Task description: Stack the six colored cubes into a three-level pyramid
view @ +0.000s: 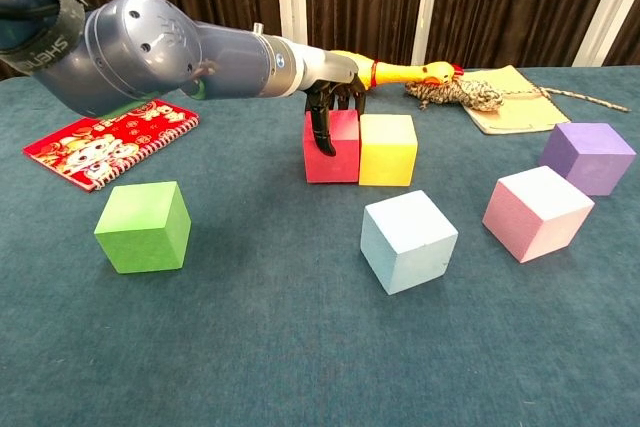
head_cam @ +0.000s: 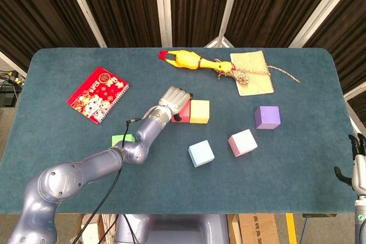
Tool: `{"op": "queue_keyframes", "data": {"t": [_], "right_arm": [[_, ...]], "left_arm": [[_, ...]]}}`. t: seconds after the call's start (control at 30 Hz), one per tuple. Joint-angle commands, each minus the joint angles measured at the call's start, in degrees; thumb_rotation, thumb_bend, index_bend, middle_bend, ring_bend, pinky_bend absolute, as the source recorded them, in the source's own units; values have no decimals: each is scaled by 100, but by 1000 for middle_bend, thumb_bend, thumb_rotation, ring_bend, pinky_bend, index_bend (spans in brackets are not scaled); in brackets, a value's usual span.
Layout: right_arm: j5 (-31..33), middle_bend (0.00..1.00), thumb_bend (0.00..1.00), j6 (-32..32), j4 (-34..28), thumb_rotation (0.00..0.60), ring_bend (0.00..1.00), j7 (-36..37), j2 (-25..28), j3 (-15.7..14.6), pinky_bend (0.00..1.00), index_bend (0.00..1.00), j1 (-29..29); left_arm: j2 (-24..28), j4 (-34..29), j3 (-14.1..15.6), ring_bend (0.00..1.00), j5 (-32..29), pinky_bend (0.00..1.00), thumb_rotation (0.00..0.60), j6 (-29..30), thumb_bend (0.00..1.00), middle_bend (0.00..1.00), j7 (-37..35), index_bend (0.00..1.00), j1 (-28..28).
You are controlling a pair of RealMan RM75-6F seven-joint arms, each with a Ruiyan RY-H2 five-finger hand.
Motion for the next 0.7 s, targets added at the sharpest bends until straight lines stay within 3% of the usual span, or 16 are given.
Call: {"op": "queue_keyframes", "data": {"t": [0.03,0.7], "right_arm": [[6,73,281,-10,1,600,80,6,4,0,0,112,1],[30,73,281,-40,-10,600,81,37,36,1,0,112,-3]], "left_arm": [[-8,9,10,267,-7,361,600,2,305,337,24,274,-5],[-77,66,47,243,-336,332,600,-20,286,293,227,265,-60]]}}
